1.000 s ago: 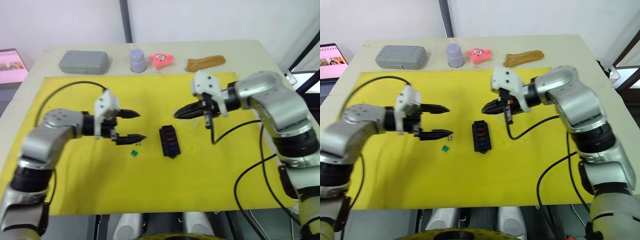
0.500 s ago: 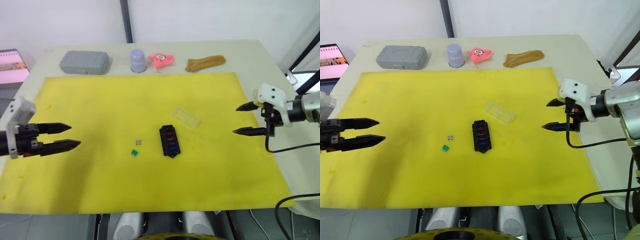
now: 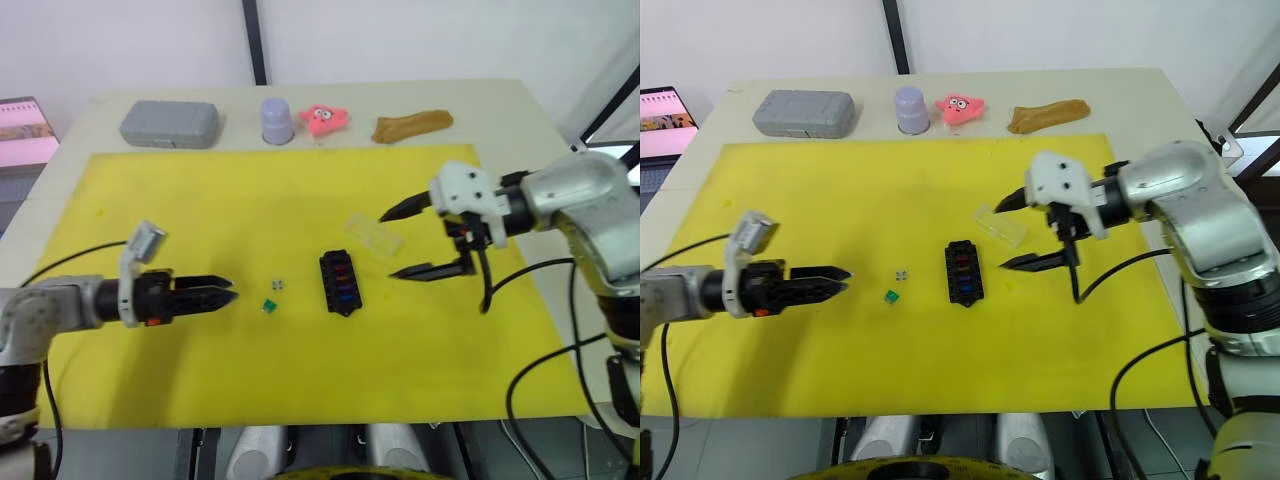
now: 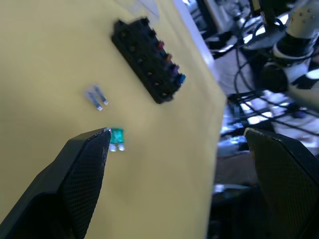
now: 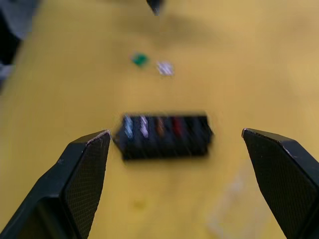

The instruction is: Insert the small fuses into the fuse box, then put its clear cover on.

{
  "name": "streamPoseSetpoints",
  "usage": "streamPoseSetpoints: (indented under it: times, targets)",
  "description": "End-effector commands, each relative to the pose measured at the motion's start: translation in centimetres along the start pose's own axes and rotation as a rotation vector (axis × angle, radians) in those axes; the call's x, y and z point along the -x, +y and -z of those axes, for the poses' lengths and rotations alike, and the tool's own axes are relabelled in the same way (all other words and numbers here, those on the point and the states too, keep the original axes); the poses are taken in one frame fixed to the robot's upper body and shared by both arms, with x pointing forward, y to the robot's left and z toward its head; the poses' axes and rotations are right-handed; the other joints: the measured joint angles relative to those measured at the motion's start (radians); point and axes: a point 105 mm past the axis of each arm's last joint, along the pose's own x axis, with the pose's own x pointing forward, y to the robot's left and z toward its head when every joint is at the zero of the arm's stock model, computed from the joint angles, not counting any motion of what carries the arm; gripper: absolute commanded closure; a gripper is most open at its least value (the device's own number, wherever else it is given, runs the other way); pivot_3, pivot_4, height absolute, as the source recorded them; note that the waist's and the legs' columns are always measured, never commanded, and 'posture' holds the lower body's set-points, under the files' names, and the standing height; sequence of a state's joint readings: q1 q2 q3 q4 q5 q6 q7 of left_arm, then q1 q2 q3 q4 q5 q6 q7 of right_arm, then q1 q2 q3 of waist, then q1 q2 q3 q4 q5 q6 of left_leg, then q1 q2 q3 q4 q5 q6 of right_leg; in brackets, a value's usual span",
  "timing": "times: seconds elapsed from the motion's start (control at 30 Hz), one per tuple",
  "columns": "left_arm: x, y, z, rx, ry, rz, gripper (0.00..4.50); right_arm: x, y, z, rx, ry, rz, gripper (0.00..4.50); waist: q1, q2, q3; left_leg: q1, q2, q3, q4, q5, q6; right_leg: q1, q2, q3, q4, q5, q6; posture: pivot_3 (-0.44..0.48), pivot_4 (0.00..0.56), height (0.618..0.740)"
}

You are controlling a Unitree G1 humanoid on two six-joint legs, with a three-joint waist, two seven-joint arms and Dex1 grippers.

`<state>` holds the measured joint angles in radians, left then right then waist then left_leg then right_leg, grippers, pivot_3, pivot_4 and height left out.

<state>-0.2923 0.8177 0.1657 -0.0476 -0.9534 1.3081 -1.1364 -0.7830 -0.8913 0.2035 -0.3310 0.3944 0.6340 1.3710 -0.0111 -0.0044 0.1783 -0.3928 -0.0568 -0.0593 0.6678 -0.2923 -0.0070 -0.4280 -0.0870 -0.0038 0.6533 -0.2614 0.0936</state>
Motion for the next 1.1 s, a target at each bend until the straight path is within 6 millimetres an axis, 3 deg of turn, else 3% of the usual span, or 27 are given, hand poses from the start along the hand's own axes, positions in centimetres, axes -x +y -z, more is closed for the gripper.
streamPoseSetpoints:
  times: [0.03,0.17,0.27,0.37,0.67,0.97,1.1]
  targets:
    - [-0.4,0.9,0.0,0.090,0.006,-0.008,0.00,-0.1,0.2,-1.6,0.050,-0.025,0.007,0.04,0.001,0.000,0.000,0.000,0.000,0.000,0.000,0.000,0.000,0.000,0.000,0.000,0.000,0.000,0.000,0.000,0.150,0.731]
    - [-0.7,2.1,0.4,0.151,0.009,-0.017,0.00,-0.4,0.4,-2.0,0.057,-0.035,0.003,0.04,0.000,0.000,0.000,0.000,0.000,0.000,0.000,0.002,-0.003,0.000,0.000,0.000,0.000,0.000,0.000,0.000,0.150,0.731]
    - [-1.1,2.7,0.3,0.172,0.010,-0.017,0.85,-0.5,0.5,-2.1,0.057,-0.038,0.005,0.00,0.000,0.000,0.000,0.000,0.000,0.000,0.000,0.002,-0.003,0.000,0.000,0.000,0.000,0.000,0.000,0.000,0.150,0.731]
    - [-1.9,2.6,0.5,0.158,0.044,0.001,2.28,-0.5,0.6,-2.1,0.056,-0.037,0.009,0.00,0.000,0.000,0.000,0.000,0.000,0.000,0.000,0.002,-0.004,0.000,0.000,0.000,0.000,0.000,0.000,0.000,0.150,0.731]
    - [-3.5,3.6,0.6,0.151,0.092,0.001,2.28,-0.4,0.6,-1.7,0.054,-0.013,0.016,0.00,0.001,0.000,0.000,0.000,0.000,0.000,0.000,0.003,-0.005,0.000,0.000,0.000,0.000,0.000,0.000,0.000,0.150,0.731]
    - [-3.1,5.7,1.0,0.126,0.119,-0.044,2.28,-0.4,0.5,-1.7,0.051,-0.005,0.026,0.00,0.006,0.000,-0.001,0.001,-0.001,0.000,0.000,0.002,-0.004,0.001,0.000,0.000,0.001,0.000,0.000,0.000,0.150,0.731]
    - [-3.1,5.8,1.3,0.126,0.139,-0.020,2.28,-0.5,0.5,-1.7,0.052,-0.006,0.030,0.00,0.006,0.001,-0.001,0.002,-0.001,0.000,0.000,0.001,-0.002,0.001,0.000,0.000,0.002,0.000,0.000,0.000,0.150,0.731]
